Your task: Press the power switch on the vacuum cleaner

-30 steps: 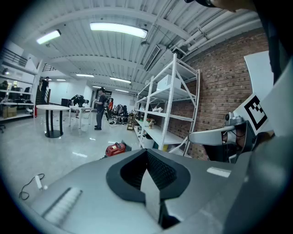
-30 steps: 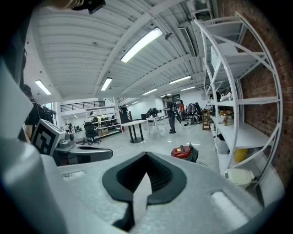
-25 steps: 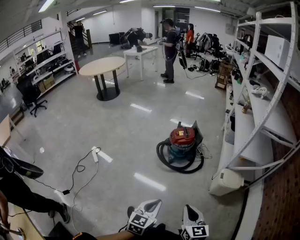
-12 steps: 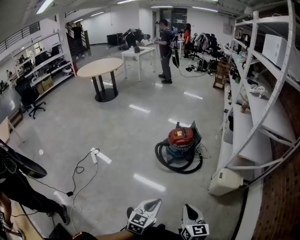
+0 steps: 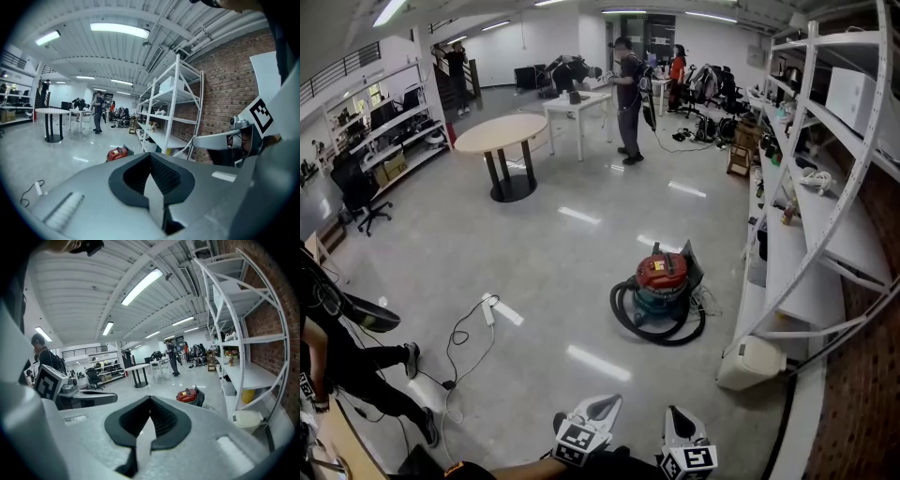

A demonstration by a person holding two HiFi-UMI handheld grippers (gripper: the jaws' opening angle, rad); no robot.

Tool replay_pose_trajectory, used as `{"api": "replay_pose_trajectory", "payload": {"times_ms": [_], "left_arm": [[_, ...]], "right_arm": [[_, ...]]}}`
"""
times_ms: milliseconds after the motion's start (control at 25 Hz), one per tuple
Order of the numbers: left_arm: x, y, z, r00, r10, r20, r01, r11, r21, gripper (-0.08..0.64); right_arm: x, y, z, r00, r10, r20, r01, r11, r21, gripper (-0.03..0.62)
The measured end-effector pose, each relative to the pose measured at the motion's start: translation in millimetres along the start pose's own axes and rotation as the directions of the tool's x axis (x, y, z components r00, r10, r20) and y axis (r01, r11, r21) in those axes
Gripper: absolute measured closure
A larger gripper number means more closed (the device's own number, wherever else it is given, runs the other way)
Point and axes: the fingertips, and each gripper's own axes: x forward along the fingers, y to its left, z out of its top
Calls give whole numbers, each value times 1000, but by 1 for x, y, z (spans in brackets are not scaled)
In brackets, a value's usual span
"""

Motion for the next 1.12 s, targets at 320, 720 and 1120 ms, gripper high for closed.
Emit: {"api": "replay_pose_trajectory", "payload": {"times_ms": [320,720,1120], "left_arm": [[2,-6,4,1000,-2,2,2,1000,8,545],[0,-18,7,1000,6,6,-7,1000,25,545],[11,2,23,1000,9,1,-9,999,31,545]], "right_arm": [[-5,-3,-1,1000,6,4,-6,1000,-6,601],[-13,-9,-3,1000,10,18,-10,1000,-3,601],[10,-5,14,1000,21,22,-21,999,-34,601]]}}
